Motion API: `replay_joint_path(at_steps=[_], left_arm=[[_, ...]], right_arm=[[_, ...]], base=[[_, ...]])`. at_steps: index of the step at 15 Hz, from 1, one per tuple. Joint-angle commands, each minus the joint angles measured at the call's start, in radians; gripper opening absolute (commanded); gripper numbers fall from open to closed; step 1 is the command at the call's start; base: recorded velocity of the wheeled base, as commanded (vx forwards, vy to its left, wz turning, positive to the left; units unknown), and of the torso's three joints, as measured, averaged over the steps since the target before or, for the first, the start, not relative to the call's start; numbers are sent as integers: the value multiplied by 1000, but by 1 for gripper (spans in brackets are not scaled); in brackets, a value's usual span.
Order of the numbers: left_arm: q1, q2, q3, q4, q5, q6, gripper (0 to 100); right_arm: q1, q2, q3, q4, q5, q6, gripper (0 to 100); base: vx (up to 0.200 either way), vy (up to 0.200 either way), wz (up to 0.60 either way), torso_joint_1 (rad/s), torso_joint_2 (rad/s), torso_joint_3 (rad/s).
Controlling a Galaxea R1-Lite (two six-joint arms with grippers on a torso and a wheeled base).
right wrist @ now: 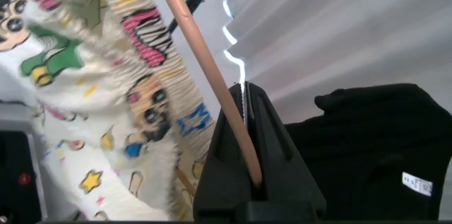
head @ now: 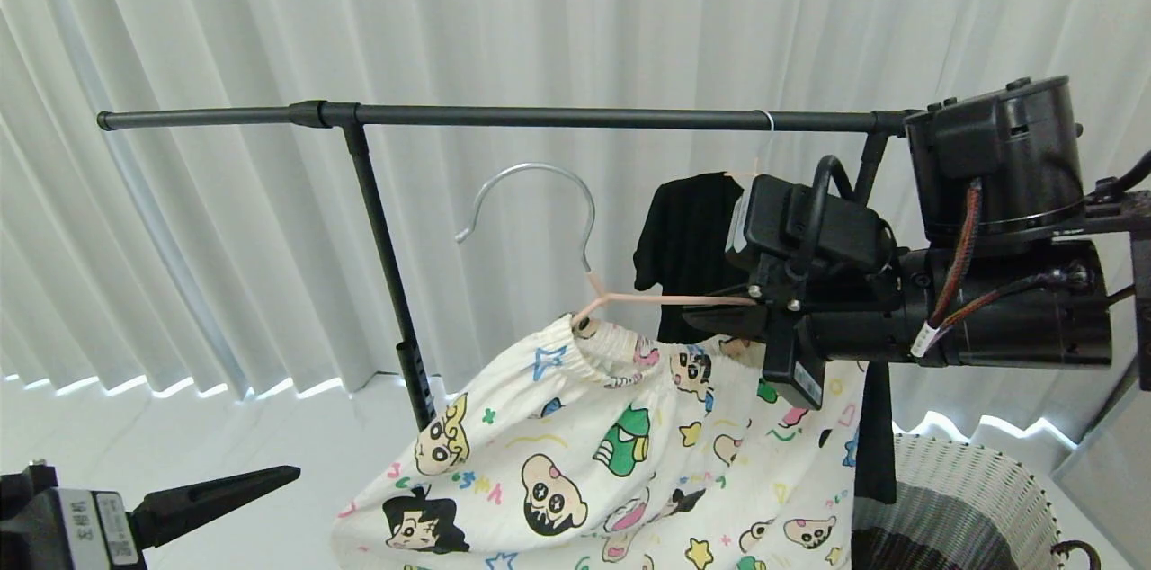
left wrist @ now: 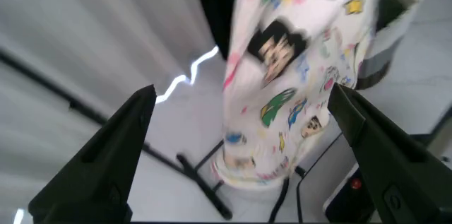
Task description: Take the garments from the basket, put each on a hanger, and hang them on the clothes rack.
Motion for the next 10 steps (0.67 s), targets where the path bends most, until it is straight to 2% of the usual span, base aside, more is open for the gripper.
replay_joint_path(at_steps=[1, 3, 4, 6, 8, 10], left_arm=[[106, 81, -2, -4, -3, -12, 100], [144, 133, -33, -27, -4, -51, 100], [144, 187, -31, -80, -6, -88, 100], [135, 204, -20, -99, -18, -79, 100], [136, 210, -22, -99, -67, -70, 100], [149, 221, -16, -99, -68, -70, 100]], right_arm=[[-1, -18, 1, 1, 2, 6, 0], [-1, -27, 0, -8, 2, 23, 0], [-1, -32, 1, -37, 0, 35, 0], [-1, -38, 1, -50, -6, 50, 0], [-1, -38, 0, -51, -20, 60, 0], [-3, -43, 0, -51, -20, 64, 0]], base=[[0, 0, 0, 0, 0, 0], [0, 0, 0, 0, 0, 0], [0, 0, 0, 0, 0, 0], [0, 0, 0, 0, 0, 0], [0, 0, 0, 0, 0, 0], [0, 0, 0, 0, 0, 0]])
